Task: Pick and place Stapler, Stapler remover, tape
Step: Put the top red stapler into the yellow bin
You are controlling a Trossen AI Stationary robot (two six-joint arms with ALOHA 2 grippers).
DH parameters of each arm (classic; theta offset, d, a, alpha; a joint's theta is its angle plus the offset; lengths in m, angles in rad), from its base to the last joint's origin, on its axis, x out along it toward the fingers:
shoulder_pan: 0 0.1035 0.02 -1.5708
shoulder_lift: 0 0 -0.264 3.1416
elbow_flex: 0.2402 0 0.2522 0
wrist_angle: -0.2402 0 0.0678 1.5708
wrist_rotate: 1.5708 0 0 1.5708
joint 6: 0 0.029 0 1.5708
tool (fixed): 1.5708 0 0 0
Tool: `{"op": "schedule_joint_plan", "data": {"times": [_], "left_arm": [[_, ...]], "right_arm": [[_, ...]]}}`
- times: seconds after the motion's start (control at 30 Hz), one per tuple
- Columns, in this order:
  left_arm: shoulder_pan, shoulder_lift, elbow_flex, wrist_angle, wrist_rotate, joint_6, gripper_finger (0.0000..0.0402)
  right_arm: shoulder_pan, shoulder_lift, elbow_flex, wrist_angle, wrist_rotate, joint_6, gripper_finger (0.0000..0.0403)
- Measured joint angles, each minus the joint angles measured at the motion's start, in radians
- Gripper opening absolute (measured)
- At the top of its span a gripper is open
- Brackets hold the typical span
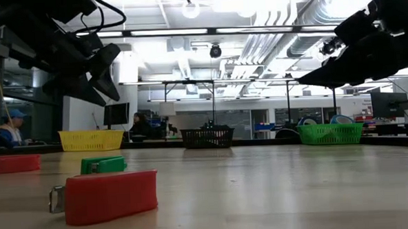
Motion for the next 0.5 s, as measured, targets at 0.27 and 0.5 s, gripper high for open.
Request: {"op": "schedule_joint_plan", "data": {"times": [0.27,0.5], "left_arm": [[0.0,0.0,0.0,-0.002,0.066,0.008,0.02],[0.001,0.0,-0.001,-0.004,0.069,0.018,0.02]], "right_arm": [[0.0,-0.021,0.0,-0.082,-0.004,-0.007,0.0165],[0.0,-0.026,0.0,-0.188,-0.048,-0.001,0.0165]]}}
